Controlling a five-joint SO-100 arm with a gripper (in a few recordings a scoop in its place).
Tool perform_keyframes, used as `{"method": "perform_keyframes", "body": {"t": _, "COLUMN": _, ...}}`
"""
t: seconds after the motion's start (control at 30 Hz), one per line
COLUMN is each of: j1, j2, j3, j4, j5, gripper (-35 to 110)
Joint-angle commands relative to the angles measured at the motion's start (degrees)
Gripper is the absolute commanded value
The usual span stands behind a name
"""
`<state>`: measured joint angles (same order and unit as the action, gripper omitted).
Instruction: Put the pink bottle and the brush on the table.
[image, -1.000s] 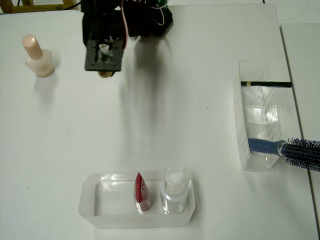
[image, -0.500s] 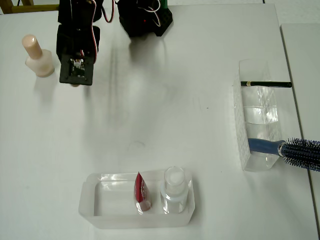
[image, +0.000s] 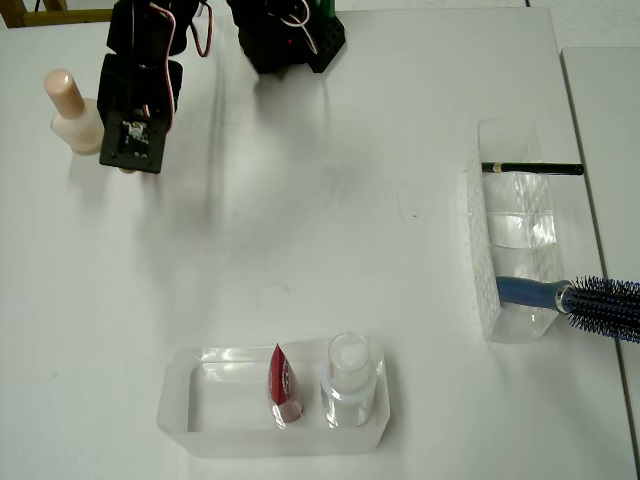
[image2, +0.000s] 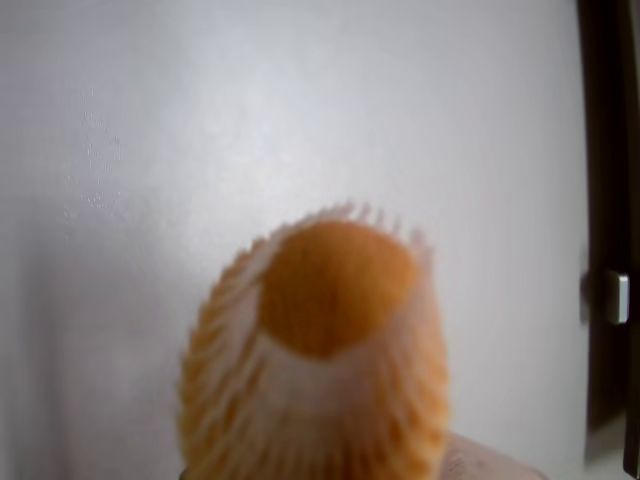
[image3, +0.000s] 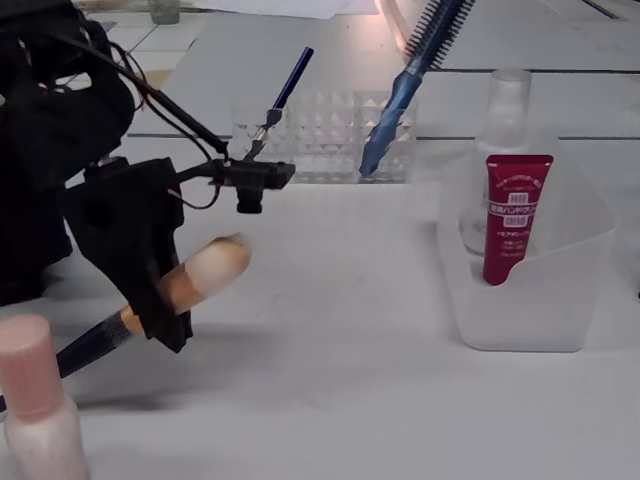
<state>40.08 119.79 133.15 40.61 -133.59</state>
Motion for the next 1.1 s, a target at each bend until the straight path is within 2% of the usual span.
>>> {"method": "perform_keyframes", "body": {"t": 0.0, "j1": 1.14, "j2": 1.93, "j3": 1.85, "j4": -2.64, "j5": -0.62, "gripper": 0}}
{"method": "perform_keyframes", "body": {"t": 0.17, "j1": 1.14, "j2": 1.67, "j3": 5.45, "j4": -6.86, "j5": -0.26, "gripper": 0}}
{"method": "perform_keyframes", "body": {"t": 0.5, "j1": 1.14, "j2": -0.97, "j3": 7.91, "j4": -7.38, "j5": 1.67, "gripper": 0}}
{"method": "perform_keyframes", "body": {"t": 1.07, "j1": 0.97, "j2": -16.70, "j3": -4.92, "j4": -12.39, "j5": 1.49, "gripper": 0}}
